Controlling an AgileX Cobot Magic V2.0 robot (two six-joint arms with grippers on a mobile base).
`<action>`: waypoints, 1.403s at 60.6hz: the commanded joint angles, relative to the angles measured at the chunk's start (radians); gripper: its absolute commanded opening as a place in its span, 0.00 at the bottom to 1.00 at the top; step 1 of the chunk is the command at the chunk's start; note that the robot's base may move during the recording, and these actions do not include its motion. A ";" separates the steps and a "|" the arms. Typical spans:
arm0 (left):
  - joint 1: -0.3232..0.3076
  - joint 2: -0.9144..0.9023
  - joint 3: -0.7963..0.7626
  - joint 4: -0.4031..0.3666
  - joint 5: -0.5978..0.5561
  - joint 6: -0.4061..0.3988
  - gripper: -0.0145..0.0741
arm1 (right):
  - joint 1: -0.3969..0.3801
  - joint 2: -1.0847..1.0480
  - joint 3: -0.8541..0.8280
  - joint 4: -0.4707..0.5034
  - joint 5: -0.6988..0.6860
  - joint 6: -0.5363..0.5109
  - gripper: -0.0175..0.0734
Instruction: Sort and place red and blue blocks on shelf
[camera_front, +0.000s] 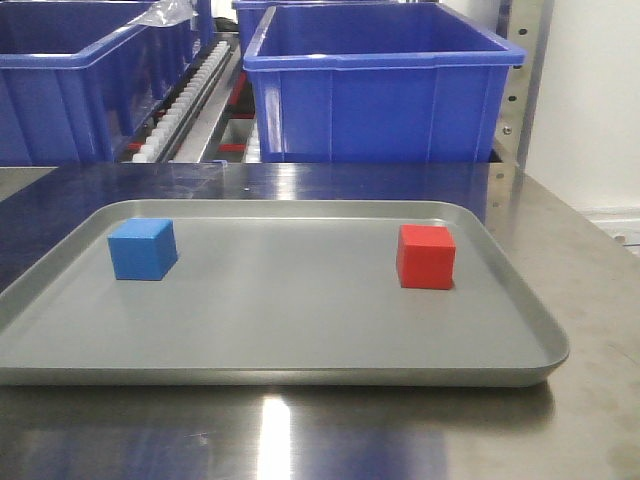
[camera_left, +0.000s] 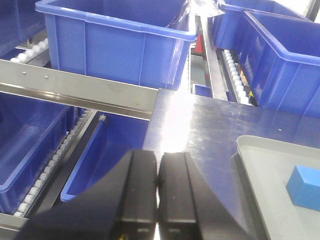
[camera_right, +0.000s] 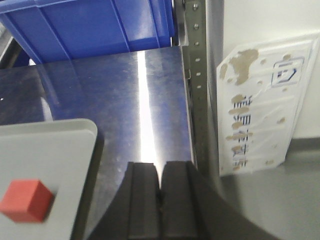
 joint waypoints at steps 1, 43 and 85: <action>0.000 -0.016 0.021 -0.001 -0.086 0.004 0.32 | -0.002 0.104 -0.147 0.017 0.047 0.002 0.25; 0.000 -0.016 0.021 -0.001 -0.086 0.004 0.32 | 0.241 0.633 -0.558 0.050 0.355 0.002 0.28; 0.000 -0.016 0.021 -0.001 -0.086 0.004 0.32 | 0.377 0.770 -0.720 0.036 0.444 0.001 0.75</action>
